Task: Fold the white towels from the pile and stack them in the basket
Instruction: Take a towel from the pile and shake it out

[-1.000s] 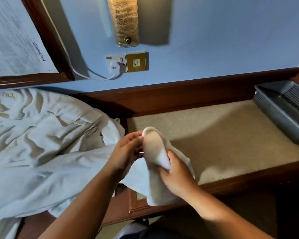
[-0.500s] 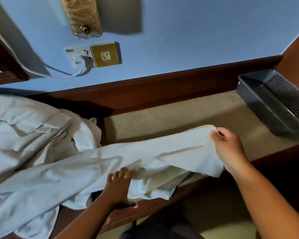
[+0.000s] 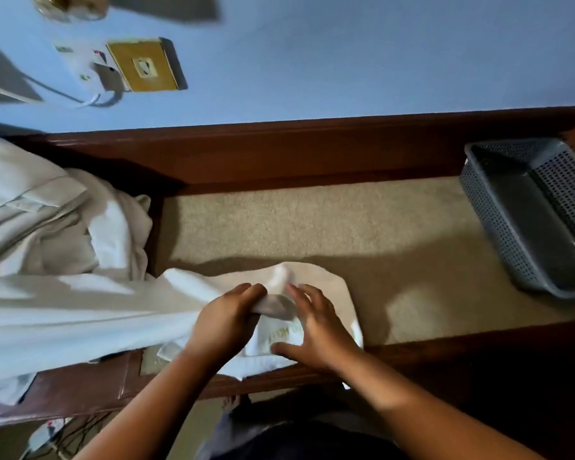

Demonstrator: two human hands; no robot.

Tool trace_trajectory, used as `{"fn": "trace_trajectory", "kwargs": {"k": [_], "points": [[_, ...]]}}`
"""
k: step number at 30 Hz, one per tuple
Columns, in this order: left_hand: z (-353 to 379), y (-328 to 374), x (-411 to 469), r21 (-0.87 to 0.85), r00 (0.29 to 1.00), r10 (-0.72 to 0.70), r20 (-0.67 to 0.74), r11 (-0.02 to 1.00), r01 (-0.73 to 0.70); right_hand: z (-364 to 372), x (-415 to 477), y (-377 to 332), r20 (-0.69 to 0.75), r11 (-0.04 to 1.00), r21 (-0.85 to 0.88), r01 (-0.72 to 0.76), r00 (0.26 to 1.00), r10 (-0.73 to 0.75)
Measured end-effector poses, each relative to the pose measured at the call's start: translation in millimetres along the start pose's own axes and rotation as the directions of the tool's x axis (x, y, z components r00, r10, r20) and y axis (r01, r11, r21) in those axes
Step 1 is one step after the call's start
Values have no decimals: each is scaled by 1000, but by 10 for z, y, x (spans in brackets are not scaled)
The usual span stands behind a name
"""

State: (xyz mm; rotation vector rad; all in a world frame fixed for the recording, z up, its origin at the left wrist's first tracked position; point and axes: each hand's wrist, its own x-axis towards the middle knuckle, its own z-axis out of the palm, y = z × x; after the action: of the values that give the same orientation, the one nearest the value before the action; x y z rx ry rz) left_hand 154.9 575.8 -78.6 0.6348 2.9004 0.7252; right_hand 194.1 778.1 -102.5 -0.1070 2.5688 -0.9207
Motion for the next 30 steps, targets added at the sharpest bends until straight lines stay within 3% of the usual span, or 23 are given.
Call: {"fn": "trace_trajectory", "kwargs": {"k": [3,5,11,13,17,21,24,30], "points": [[-211,263,-44,51,992,104,-66,994,-101,-35,62,-94,-139,987,127,94,987,-76],[-242,280,-114,105,987,111,-115,990,-99,-124,57,-161,-242,970,232,74,970,-17],[-97,-271,-548,45,959,-237,-155,968,246,-714,-351,-240,-506,943,299,144,862,29],[-74,-499,-725,34,922,-362,-136,929,369,-994,-578,-40,-591,931,355,85,792,153],[-15,-537,-917,83,863,-502,-53,859,505,-1431,-1100,609,-671,838,541,-76,561,484],[224,337,-821,-133,948,-291,127,943,307,-1544,-1733,1109,-646,715,691,-105,355,676],[422,1257,-726,-312,978,-77,193,940,136,-1634,-2252,1440,-596,619,785,-29,239,767],[765,3128,-571,-715,954,169,248,697,62,-2129,-3507,2062,-604,602,794,80,3,797]]}}
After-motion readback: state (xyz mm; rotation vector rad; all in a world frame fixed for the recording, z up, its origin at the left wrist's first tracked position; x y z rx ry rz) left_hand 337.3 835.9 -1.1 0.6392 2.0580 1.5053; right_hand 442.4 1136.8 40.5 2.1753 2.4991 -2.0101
